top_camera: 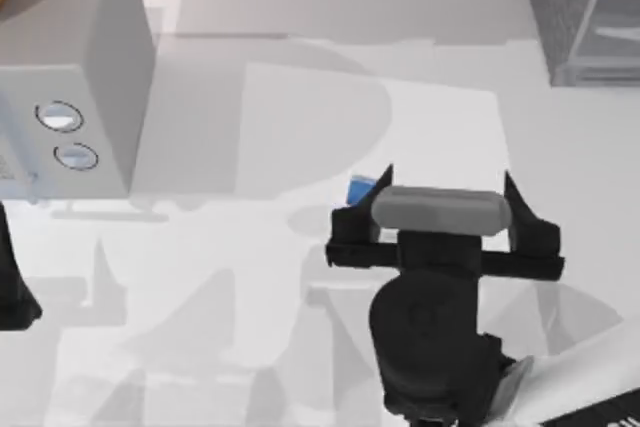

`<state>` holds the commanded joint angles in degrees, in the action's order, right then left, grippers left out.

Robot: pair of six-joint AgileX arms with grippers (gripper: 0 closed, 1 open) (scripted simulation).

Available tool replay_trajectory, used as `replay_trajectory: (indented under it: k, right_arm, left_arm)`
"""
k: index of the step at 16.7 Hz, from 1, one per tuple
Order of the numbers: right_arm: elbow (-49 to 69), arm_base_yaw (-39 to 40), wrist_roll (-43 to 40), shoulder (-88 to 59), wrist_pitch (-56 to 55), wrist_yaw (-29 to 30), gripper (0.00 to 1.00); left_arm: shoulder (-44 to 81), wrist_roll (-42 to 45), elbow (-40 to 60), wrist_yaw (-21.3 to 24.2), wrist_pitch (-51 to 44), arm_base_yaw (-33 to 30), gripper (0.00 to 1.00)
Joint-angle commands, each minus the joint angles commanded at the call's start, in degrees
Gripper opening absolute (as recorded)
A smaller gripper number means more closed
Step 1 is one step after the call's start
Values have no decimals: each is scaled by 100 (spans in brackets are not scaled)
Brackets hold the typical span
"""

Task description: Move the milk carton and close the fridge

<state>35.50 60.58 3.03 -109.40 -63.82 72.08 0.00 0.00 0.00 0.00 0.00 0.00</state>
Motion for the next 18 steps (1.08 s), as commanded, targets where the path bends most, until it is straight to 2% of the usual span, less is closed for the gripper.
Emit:
replay_trajectory:
  k: [9,18]
  right_arm:
    - [1798,61,-35,-2480,-1027,681,100]
    - [2461,128,22,-3226,-1453,885,100]
  left_arm:
    - [0,0,0,0,0,0,100]
    - [0,0,0,0,0,0,100]
